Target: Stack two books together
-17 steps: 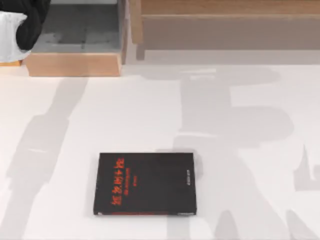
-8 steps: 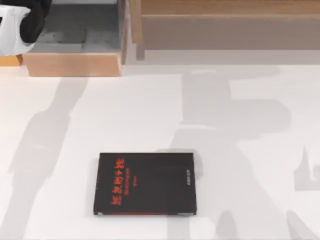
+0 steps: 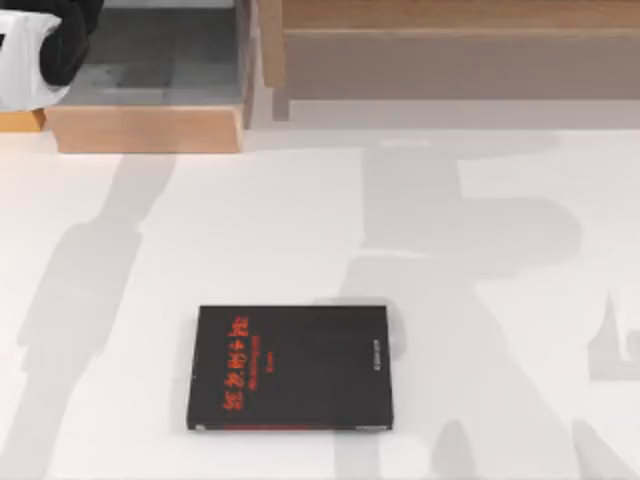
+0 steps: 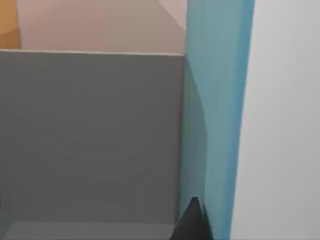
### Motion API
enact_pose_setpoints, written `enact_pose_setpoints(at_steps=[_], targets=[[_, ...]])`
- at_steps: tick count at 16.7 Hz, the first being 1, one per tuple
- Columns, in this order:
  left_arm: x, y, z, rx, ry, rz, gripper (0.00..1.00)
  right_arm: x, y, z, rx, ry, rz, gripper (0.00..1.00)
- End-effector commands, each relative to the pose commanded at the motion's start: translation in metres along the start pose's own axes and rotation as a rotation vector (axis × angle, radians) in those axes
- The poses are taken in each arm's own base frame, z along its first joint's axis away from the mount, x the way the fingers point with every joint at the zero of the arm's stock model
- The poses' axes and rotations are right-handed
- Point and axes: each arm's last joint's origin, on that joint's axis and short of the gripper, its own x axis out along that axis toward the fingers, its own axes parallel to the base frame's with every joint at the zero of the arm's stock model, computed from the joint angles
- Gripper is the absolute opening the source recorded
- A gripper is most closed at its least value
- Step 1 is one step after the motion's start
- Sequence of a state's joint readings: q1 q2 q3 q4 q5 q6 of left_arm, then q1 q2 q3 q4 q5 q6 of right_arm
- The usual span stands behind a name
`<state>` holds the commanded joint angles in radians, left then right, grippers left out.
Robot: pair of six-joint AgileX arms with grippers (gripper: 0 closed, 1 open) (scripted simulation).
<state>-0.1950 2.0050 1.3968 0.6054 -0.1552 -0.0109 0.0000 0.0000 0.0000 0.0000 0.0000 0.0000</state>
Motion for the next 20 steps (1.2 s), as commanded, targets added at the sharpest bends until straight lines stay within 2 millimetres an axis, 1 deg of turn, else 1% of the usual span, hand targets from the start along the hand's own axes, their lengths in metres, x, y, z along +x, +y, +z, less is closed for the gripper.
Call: enact_pose_setpoints(at_steps=[4,5,14,18,20], targets=[[0.0,0.0,0.0,0.0,0.0,0.0,0.02,0.0,0.0,0.0,0.0,0.0,0.0,1.0],[0.0,0.0,0.0,0.0,0.0,0.0,0.0,0.0,0.0,0.0,0.0,0.0,0.0,1.0],[-0.001,-0.001,0.001,0.001,-0.002,-0.002,0.0,0.0,0.0,0.0,0.0,0.0,0.0,1.0],[-0.01,-0.001,0.01,0.001,-0.002,-0.002,0.0,0.0,0.0,0.0,0.0,0.0,0.0,1.0],[-0.01,-0.001,0.011,0.001,-0.002,-0.002,0.0,0.0,0.0,0.0,0.0,0.0,0.0,1.0]])
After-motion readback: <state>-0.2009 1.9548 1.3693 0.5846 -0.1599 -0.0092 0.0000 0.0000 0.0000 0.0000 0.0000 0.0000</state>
